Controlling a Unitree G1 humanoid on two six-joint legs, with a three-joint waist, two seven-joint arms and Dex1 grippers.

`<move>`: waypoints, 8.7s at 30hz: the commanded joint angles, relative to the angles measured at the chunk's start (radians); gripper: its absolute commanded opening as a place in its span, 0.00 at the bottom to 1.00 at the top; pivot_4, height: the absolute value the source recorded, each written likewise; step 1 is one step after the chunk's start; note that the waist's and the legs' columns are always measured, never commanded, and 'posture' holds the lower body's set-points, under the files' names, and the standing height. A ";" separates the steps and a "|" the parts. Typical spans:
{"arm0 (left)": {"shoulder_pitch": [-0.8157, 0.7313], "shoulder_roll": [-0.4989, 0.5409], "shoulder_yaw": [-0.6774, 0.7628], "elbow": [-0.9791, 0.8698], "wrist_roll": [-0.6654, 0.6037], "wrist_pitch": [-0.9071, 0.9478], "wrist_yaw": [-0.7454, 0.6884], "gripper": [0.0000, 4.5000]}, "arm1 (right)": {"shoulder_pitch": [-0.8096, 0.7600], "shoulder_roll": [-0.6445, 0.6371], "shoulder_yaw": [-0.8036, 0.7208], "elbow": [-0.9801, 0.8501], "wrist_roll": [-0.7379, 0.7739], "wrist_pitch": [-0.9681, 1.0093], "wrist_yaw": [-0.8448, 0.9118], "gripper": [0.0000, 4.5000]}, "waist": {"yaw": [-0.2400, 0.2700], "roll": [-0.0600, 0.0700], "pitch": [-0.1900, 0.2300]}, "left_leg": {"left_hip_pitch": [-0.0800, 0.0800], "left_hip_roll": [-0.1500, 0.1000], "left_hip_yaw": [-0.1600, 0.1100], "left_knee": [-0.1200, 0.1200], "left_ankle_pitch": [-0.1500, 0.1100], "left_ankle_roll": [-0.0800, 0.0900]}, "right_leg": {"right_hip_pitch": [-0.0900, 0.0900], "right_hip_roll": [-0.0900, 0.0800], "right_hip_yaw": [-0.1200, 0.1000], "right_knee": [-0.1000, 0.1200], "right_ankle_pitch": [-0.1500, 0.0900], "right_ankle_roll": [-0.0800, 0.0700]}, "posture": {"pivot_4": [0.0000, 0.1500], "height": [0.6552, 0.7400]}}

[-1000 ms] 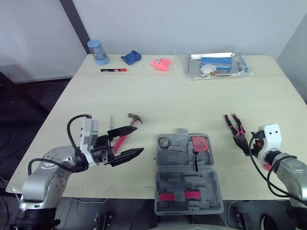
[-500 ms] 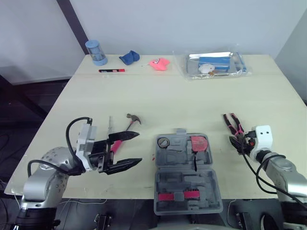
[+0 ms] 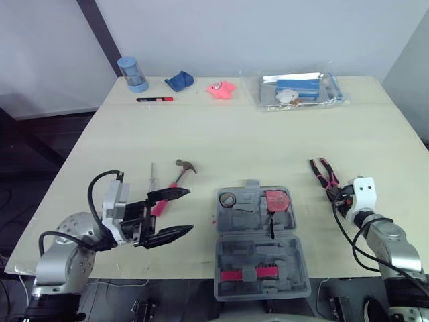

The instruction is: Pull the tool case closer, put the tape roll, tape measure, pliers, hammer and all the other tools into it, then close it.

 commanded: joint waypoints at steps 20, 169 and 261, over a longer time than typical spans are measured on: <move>0.024 -0.032 0.115 -0.028 -0.109 0.070 0.099 1.00 | -0.051 -0.453 0.137 -0.661 0.148 0.283 0.450 0.21 | 0.002 0.002 0.003 | -0.003 0.001 -0.002 0.000 0.000 0.000 | -0.001 0.000 -0.001 -0.001 0.000 0.000 | 1.00 1.00; 0.226 0.015 0.136 0.285 0.175 -0.123 0.117 1.00 | 0.649 -0.281 -0.238 -0.361 0.236 -0.308 0.693 1.00 | 0.004 -0.008 -0.007 | 0.007 -0.001 -0.004 -0.010 0.000 0.000 | 0.004 -0.003 0.000 -0.007 0.000 0.000 | 1.00 1.00; -0.283 -0.119 -0.361 0.414 0.516 -0.045 0.274 0.00 | -0.163 -0.158 0.514 -0.200 -0.207 0.091 0.566 0.00 | 0.000 -0.006 -0.004 | 0.004 -0.002 -0.008 0.002 0.000 0.000 | 0.003 0.001 -0.002 0.002 0.000 0.000 | 1.00 1.00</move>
